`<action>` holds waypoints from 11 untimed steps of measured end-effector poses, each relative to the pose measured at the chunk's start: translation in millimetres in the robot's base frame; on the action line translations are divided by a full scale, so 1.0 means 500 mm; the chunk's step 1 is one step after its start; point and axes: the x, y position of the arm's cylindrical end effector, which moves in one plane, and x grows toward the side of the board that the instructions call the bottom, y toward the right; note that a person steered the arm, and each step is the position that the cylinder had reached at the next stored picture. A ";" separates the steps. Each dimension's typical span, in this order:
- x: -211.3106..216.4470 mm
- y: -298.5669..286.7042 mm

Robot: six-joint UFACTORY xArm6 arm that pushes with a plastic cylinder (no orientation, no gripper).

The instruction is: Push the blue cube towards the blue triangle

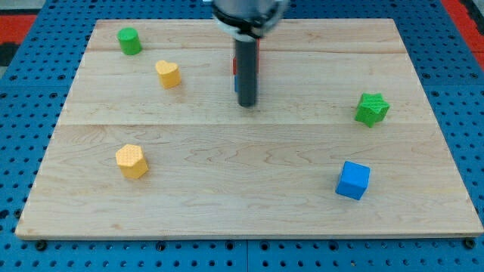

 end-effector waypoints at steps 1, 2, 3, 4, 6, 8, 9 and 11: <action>0.128 0.192; 0.215 0.364; 0.289 0.384; 0.308 0.290; 0.146 0.075; 0.077 0.147; 0.042 0.056; -0.021 0.003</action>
